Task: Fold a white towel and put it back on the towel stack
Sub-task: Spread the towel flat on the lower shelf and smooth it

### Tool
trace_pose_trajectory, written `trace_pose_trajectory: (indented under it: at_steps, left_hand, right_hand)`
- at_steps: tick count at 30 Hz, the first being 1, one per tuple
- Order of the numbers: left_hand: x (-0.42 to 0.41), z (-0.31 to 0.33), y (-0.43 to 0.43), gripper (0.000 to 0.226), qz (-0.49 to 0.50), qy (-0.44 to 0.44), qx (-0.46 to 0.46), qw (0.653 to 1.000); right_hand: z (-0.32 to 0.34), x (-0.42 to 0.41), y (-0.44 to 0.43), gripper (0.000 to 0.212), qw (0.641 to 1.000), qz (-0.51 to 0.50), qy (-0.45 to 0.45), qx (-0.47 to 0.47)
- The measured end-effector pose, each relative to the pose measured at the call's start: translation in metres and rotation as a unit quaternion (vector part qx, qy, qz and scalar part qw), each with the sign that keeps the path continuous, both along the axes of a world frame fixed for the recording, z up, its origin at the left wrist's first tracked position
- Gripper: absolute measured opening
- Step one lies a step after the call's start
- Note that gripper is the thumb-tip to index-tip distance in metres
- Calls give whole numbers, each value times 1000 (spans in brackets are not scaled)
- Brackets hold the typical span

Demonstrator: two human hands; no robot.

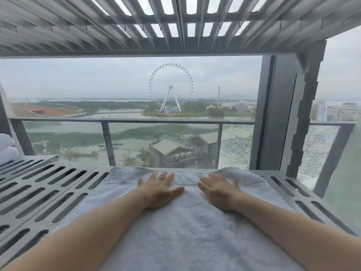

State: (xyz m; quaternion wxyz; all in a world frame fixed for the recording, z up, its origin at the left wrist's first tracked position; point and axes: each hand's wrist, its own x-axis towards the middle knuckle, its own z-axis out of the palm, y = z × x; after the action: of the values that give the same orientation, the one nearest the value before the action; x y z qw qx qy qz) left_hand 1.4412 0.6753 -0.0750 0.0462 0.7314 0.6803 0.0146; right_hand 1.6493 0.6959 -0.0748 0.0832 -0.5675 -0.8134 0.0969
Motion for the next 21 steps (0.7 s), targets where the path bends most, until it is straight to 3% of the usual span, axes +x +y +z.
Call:
trace_pose_trajectory:
  at_steps: [3,5,8,12,15,21]
  left_hand:
    - [2,4,0,77,-4,52,9,999]
    - [10,10,0,67,-35,85,26,995]
    - [35,13,2,54,-90,0,12,996]
    - [46,-2,7,58,-100,-44,10,994]
    - [42,-5,9,59,-106,-39,21,993]
    - [43,-5,7,59,-110,-48,32,992]
  right_hand:
    - [7,18,8,42,994,3,97,49]
    - [12,34,17,43,996,17,50,78]
    - [18,47,33,47,996,25,-26,81]
    - [14,50,45,49,997,17,-19,77]
    - [10,52,44,48,989,33,-9,143]
    - [9,47,38,36,950,39,-114,289]
